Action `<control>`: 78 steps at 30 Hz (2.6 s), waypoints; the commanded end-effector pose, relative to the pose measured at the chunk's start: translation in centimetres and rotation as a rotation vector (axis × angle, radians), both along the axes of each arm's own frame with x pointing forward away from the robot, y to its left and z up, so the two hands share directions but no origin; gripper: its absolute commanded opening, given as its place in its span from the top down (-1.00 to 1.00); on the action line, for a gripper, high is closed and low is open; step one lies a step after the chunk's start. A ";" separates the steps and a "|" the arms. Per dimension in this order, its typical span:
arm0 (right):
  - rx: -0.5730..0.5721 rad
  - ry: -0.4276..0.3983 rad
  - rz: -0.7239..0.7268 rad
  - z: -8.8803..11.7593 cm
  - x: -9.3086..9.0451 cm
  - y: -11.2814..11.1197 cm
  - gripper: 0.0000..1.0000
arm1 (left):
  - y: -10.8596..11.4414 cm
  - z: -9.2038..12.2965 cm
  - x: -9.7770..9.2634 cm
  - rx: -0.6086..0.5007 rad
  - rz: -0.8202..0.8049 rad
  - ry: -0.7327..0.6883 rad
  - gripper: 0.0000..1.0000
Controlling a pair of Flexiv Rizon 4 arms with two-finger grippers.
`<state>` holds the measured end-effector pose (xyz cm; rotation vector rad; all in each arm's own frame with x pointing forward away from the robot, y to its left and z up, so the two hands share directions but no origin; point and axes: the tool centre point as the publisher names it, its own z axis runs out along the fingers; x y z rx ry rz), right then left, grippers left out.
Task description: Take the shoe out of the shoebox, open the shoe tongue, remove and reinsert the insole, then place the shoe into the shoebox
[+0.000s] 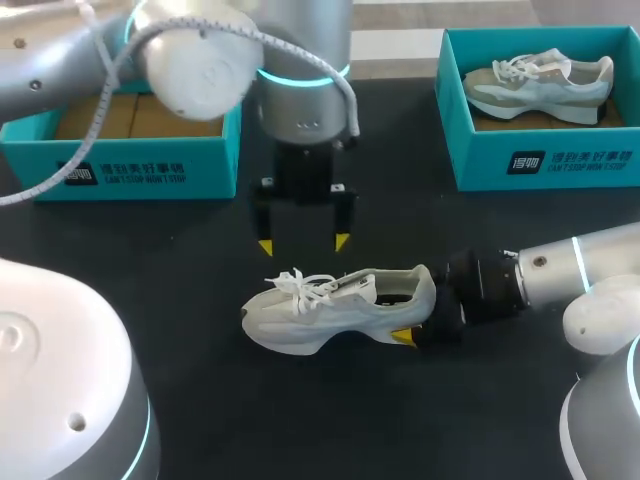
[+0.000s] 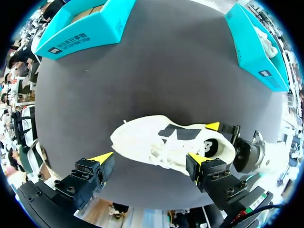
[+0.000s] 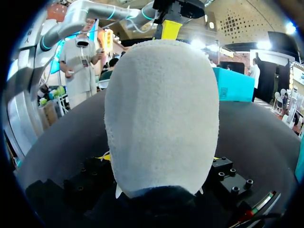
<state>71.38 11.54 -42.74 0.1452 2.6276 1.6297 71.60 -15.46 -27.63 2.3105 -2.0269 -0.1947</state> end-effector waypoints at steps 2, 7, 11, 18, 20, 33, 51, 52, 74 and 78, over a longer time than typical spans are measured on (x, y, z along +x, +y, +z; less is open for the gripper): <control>-0.005 0.001 -0.001 -0.4 0.2 0.5 1.00 | -3.2 -0.9 -0.9 0.024 -0.012 -0.016 -1.00; -0.005 0.001 -0.001 -0.4 0.2 0.5 1.00 | -5.5 -1.6 -1.3 0.021 -0.033 -0.021 -1.00; -0.005 0.001 -0.001 -0.4 0.2 0.5 1.00 | -7.0 -2.4 -1.4 0.025 -0.049 -0.016 -1.00; -0.005 0.001 -0.001 -0.4 0.2 0.5 1.00 | -8.2 -4.1 -1.8 0.062 -0.061 -0.022 -1.00; -0.005 0.001 -0.001 -0.4 0.2 0.5 1.00 | -8.4 -4.7 -1.9 0.078 -0.058 -0.023 -1.00; -0.005 0.001 -0.001 -0.4 0.2 0.5 1.00 | -7.2 -7.4 -1.8 0.165 -0.036 -0.008 -1.00; -0.005 0.001 -0.001 -0.4 0.2 0.5 1.00 | -3.4 -7.7 -3.1 0.220 0.008 -0.025 -0.97; -0.005 0.001 -0.001 -0.4 0.2 0.5 1.00 | -3.3 -7.5 -3.1 0.219 0.010 -0.031 -0.95; -0.005 0.001 -0.001 -0.4 0.2 0.5 1.00 | -1.2 -4.3 -3.9 0.184 0.030 -0.123 0.84; -0.005 0.001 -0.001 -0.4 0.2 0.5 1.00 | -0.5 -4.1 -3.9 0.165 0.041 -0.104 1.00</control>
